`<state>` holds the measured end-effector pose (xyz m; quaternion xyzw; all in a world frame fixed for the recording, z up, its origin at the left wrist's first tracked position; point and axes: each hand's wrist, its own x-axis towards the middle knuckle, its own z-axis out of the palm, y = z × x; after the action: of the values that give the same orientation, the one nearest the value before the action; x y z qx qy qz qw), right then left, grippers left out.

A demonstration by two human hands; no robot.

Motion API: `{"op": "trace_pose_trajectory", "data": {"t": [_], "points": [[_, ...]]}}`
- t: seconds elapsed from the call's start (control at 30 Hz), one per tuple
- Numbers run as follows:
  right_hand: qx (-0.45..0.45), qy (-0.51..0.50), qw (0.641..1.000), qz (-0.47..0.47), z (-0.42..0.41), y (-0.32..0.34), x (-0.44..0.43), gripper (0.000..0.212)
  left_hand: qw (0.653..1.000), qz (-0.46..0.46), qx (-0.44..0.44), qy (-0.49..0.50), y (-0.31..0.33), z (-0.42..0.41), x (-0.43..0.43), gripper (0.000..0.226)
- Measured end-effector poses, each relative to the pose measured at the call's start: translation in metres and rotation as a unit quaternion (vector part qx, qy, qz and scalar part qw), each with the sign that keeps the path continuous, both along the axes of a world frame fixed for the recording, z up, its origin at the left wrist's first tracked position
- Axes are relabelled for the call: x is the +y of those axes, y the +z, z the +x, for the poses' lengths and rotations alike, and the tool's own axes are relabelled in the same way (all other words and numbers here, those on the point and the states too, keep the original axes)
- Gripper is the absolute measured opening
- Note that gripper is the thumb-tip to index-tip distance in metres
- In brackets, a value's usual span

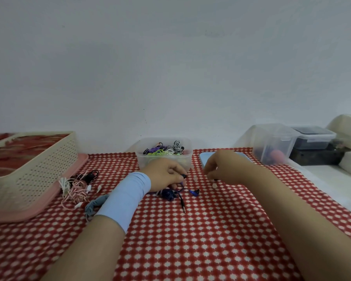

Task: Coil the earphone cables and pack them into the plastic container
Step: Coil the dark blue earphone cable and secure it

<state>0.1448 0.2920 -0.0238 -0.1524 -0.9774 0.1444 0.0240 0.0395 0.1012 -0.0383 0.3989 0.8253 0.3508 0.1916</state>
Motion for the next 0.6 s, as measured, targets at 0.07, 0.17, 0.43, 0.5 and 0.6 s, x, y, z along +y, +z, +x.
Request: {"op": "trace_pose_trajectory", "data": {"t": [0.07,0.17,0.43,0.5,0.6], "points": [[-0.026,-0.018,0.999,0.021,-0.001,-0.004,0.002,0.018,1.0,0.014,-0.012,-0.001,-0.002,0.0,0.0,0.017],[-0.028,-0.026,0.999,0.022,-0.002,-0.005,0.003,0.016,0.999,0.025,-0.021,-0.013,-0.003,0.002,0.0,0.018],[0.109,0.016,0.976,-0.186,0.01,0.011,0.007,0.009,0.995,0.098,-0.028,-0.01,-0.003,0.002,0.003,0.02],[0.129,0.038,0.952,-0.275,0.012,0.013,0.002,0.013,0.991,0.124,-0.043,0.002,-0.004,0.002,0.004,0.018],[0.156,0.063,0.92,-0.354,0.012,0.011,-0.008,0.014,0.985,0.155,-0.067,0.017,-0.006,0.001,0.004,0.018]]}}
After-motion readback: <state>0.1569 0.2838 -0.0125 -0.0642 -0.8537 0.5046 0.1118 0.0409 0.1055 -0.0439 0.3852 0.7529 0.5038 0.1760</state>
